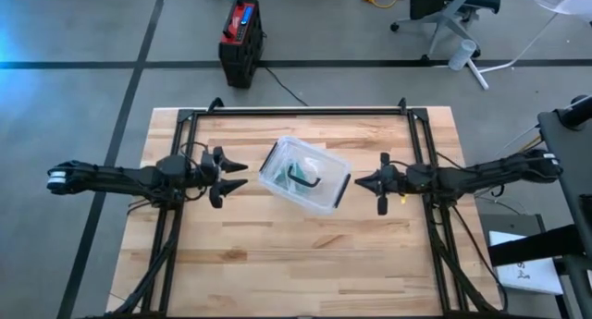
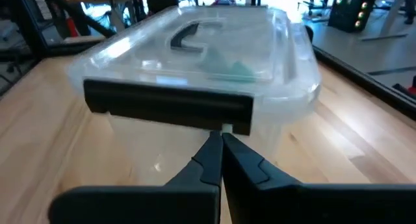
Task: Roll bandage
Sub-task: Move the transparent bin to the top center of the table
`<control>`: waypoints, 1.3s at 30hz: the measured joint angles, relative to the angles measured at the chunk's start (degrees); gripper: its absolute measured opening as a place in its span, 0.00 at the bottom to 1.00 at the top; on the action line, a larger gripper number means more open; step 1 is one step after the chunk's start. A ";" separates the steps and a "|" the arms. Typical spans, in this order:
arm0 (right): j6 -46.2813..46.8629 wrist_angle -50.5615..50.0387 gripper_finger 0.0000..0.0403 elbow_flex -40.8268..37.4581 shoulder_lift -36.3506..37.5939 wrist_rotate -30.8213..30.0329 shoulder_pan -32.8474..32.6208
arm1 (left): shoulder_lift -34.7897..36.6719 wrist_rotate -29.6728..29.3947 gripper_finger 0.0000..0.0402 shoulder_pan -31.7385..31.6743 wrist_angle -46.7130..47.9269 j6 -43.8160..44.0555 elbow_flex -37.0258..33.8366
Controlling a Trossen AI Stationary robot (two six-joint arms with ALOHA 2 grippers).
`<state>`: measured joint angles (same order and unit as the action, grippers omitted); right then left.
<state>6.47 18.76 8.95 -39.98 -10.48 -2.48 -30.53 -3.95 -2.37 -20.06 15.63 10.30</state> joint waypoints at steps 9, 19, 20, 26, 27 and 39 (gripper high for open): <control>-1.94 10.48 0.00 4.22 -15.67 -0.02 0.02 | 0.97 0.02 0.58 0.02 0.04 0.19 -1.69; -5.98 6.39 0.00 12.61 -23.37 -0.13 1.08 | 0.36 -1.61 0.58 0.05 -0.43 4.98 -6.02; -5.86 5.48 0.00 12.89 -23.28 -0.14 1.03 | 0.36 -2.45 0.58 0.05 -0.11 4.78 -6.04; -5.53 -0.96 0.00 13.00 -20.33 -0.07 1.03 | 0.03 -6.37 0.58 0.01 6.21 5.38 -6.27; -5.52 -2.28 0.00 13.00 -19.70 -0.09 1.03 | 0.01 -6.46 0.58 0.02 6.11 5.74 -6.27; -8.47 -3.08 0.00 13.30 -19.30 -7.52 4.54 | -6.16 -8.97 0.58 0.04 -0.93 3.94 -6.27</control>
<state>-2.00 15.68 22.24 -59.27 -18.00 2.06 -36.69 -12.92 -2.33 -20.99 19.56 4.03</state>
